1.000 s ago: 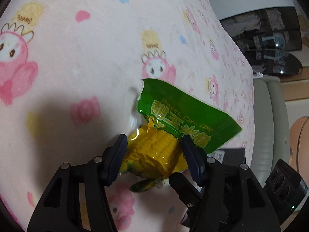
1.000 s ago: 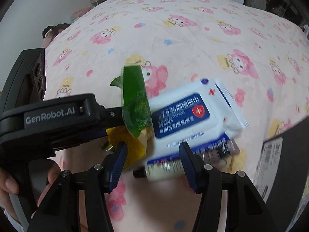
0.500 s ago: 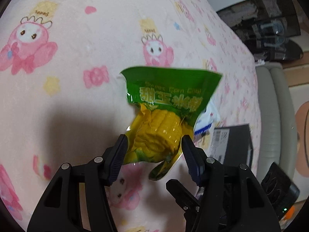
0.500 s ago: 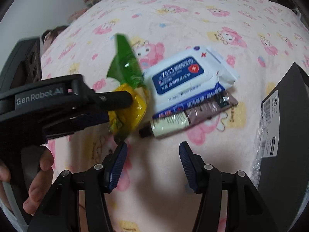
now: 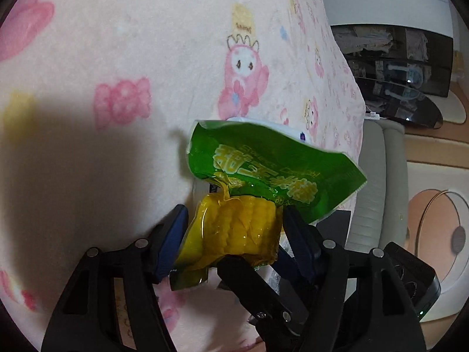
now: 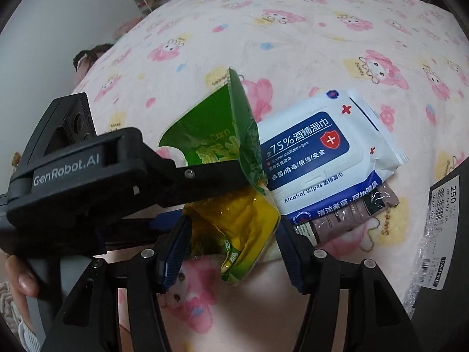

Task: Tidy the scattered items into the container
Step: 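Lift the corn snack with the right gripper and carry it over the box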

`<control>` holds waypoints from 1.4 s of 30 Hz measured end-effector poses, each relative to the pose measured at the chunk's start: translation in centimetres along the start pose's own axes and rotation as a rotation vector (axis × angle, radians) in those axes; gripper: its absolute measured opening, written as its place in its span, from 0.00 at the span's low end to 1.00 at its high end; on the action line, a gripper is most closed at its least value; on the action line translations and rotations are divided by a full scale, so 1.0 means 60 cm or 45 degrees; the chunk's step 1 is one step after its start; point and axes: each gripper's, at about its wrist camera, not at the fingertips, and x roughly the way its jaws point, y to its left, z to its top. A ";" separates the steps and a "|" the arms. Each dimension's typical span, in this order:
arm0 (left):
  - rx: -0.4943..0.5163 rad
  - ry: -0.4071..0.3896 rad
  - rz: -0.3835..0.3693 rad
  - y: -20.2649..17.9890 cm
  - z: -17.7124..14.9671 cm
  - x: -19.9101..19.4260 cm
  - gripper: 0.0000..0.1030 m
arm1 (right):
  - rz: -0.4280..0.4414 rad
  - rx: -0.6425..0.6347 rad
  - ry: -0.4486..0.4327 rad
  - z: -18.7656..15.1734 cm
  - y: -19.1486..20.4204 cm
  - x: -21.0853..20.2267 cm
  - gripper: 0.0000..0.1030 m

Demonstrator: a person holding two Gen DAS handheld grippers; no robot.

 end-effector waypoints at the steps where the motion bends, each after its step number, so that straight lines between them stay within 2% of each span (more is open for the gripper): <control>1: 0.017 -0.002 0.003 -0.004 -0.004 -0.005 0.61 | 0.006 0.005 -0.012 0.000 -0.001 -0.003 0.53; 4: 0.068 -0.007 0.013 -0.016 -0.015 -0.018 0.56 | 0.027 0.018 -0.033 -0.007 -0.002 -0.022 0.49; 8: 0.199 -0.005 0.019 -0.056 -0.049 -0.037 0.56 | 0.045 0.007 -0.061 -0.020 0.000 -0.067 0.49; 17: 0.311 -0.027 -0.076 -0.123 -0.151 -0.083 0.56 | 0.053 -0.025 -0.165 -0.083 -0.007 -0.197 0.49; 23: 0.373 -0.011 -0.150 -0.204 -0.211 -0.088 0.56 | 0.064 -0.098 -0.319 -0.116 -0.041 -0.300 0.49; 29: 0.454 0.066 -0.180 -0.291 -0.262 -0.021 0.56 | 0.022 -0.065 -0.392 -0.141 -0.132 -0.380 0.49; 34: 0.422 0.181 -0.231 -0.326 -0.288 0.080 0.57 | -0.129 -0.005 -0.425 -0.165 -0.205 -0.402 0.49; 42: 0.506 0.273 -0.126 -0.404 -0.328 0.195 0.57 | -0.119 0.275 -0.432 -0.197 -0.341 -0.421 0.49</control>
